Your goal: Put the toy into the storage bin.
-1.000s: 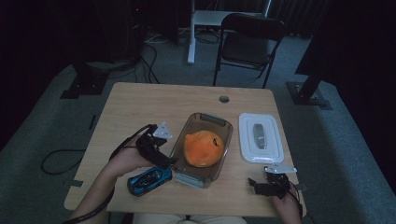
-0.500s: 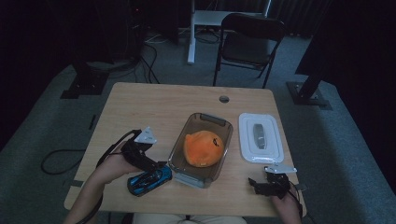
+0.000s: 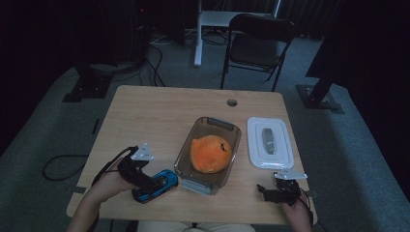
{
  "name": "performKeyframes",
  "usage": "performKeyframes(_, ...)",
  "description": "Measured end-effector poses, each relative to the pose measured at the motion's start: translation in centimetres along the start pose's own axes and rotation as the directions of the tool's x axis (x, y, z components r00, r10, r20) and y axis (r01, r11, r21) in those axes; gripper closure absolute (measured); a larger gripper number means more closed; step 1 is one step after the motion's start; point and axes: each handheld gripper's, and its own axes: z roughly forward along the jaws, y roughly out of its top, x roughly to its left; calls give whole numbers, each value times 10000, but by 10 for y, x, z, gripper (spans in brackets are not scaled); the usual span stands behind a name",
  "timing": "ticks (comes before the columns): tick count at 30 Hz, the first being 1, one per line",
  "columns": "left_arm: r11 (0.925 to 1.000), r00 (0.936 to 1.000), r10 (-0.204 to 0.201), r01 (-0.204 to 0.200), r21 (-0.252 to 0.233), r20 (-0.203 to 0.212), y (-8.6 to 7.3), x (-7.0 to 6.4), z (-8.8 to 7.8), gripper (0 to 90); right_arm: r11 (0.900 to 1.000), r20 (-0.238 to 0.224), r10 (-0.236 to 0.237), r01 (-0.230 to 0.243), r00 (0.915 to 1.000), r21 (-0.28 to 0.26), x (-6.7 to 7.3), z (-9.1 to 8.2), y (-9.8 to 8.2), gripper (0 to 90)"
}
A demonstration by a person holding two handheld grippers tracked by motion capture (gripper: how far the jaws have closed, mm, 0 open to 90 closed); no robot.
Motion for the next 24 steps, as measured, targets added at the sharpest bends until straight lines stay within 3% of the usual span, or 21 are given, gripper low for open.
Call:
performKeyframes(3, 10000, 10000, -30, 30, 60, 43, -5, -1, 2, 106, 10000, -2, 1, -1, 10000, 1, 0, 0, 0, 142)
performKeyframes(14, 9929, 9994, -354, 344, 1138, 68, -29, -10, 30, 106, 10000, 35, 25, -25, 10000, 3, 0, 0, 0, 141)
performKeyframes(24, 9823, 9989, -438, 459, 1816, -154, -34, -10, 47, 107, 10000, 50, 41, -41, 10000, 23, 0, 0, 0, 141)
